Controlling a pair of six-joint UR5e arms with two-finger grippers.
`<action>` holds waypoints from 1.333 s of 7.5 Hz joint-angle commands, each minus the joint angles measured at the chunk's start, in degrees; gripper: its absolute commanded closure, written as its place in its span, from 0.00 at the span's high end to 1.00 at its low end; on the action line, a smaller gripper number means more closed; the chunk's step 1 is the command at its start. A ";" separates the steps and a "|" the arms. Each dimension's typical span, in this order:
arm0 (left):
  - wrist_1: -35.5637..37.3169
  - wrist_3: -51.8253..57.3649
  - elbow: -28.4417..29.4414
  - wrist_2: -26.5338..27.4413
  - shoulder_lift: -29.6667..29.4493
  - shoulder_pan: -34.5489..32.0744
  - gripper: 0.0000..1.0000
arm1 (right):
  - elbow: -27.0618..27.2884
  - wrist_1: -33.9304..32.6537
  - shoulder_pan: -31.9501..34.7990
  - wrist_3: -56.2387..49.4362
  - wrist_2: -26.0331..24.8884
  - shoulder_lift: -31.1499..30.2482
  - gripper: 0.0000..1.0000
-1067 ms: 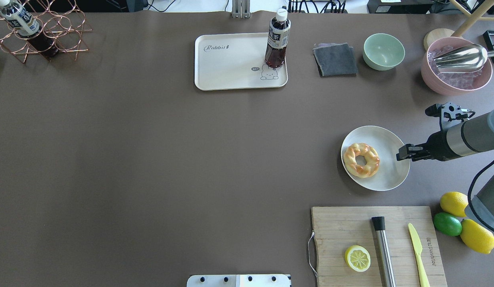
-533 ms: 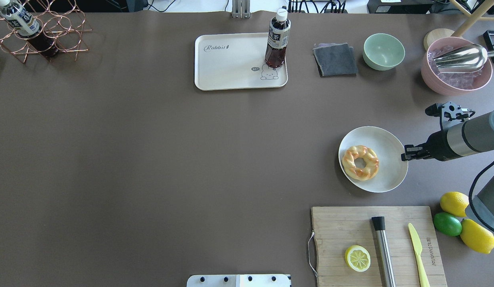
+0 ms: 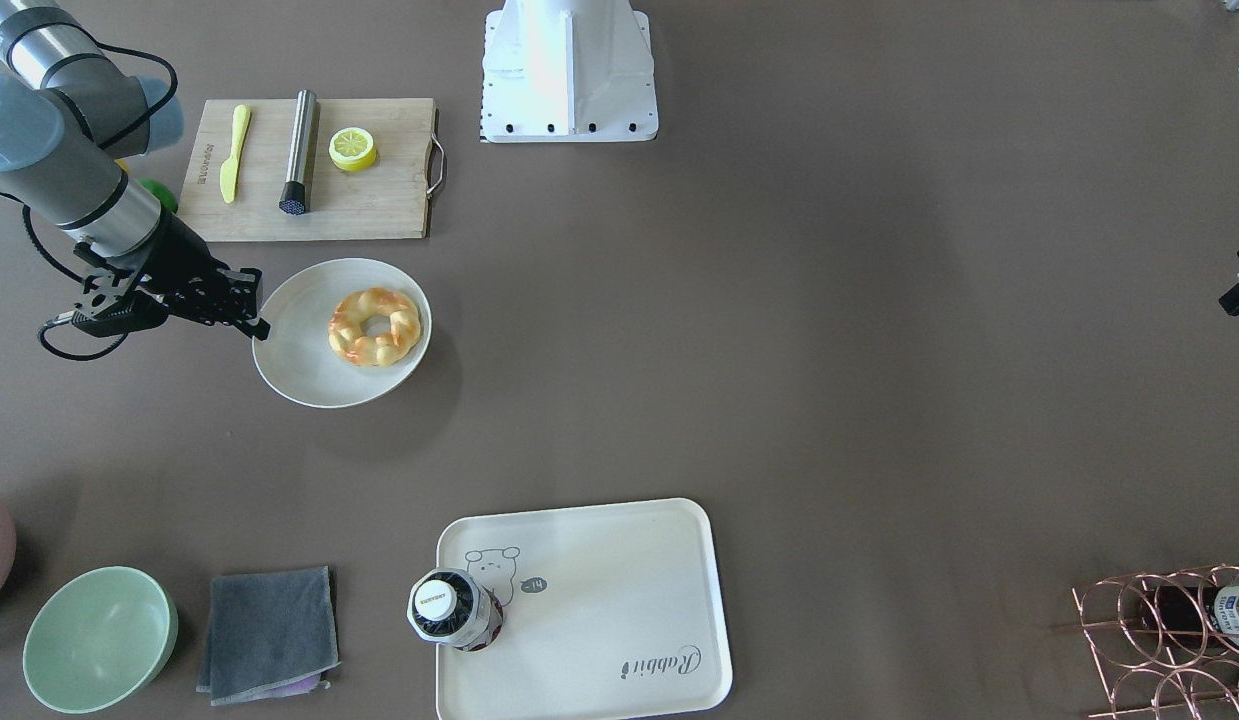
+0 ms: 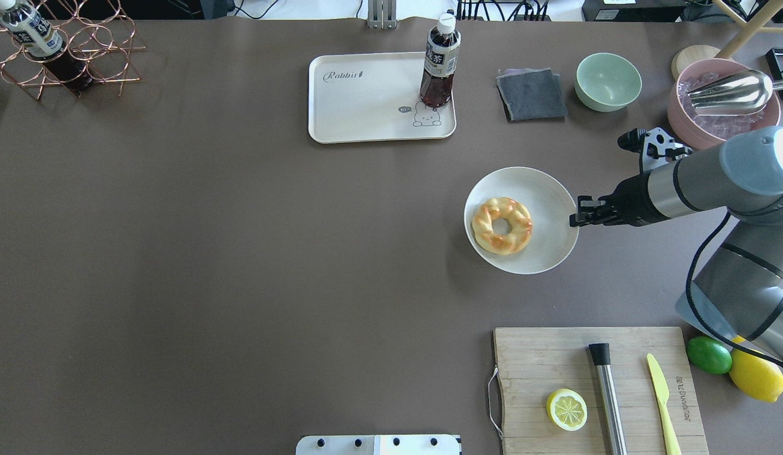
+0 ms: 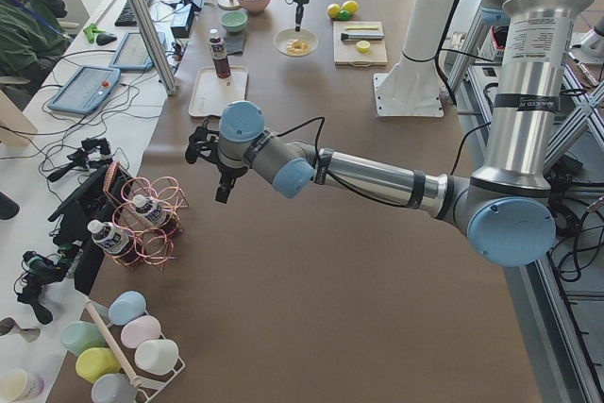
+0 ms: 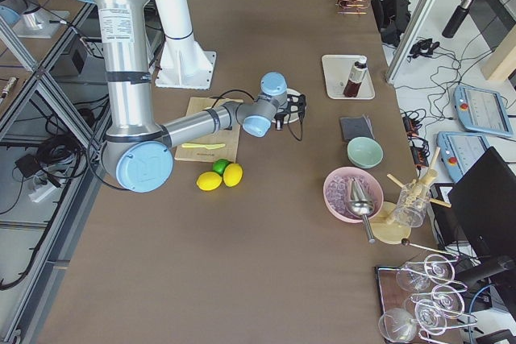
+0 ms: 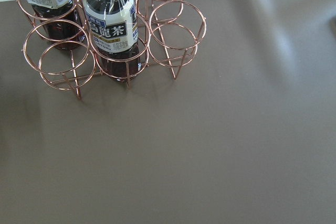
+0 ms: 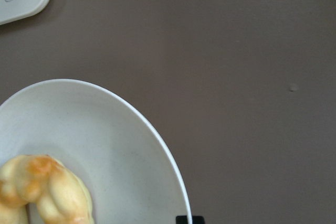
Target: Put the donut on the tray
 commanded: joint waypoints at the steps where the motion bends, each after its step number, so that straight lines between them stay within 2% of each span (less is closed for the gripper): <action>1: -0.23 -11.46 -0.04 -1.88 -3.09 2.68 0.98 | -0.04 -5.79 -3.52 8.76 -1.48 12.22 0.00; 3: -0.75 -24.87 -1.69 -3.37 -6.95 7.95 0.98 | -0.12 -15.12 -7.38 12.19 -6.12 22.16 0.00; 4: -3.19 -30.78 -2.23 -3.37 -7.76 10.77 0.98 | -0.21 -16.20 -9.22 14.48 -8.67 25.43 0.00; 6: -11.17 -39.32 -1.62 -2.41 -8.29 16.21 0.97 | -0.56 -21.10 -10.38 14.68 -10.36 30.44 0.00; 8: -11.83 -47.41 -2.06 4.32 -10.65 22.10 0.97 | -0.65 -25.42 -10.91 17.04 -11.15 34.05 0.00; 9: -11.83 -47.71 -2.93 7.84 -10.84 24.83 0.97 | -0.65 -27.44 -11.09 17.05 -11.24 35.29 0.00; 10: -11.83 -48.32 -3.55 9.88 -10.75 26.34 0.93 | -0.56 -31.03 -11.52 17.05 -11.59 37.13 0.00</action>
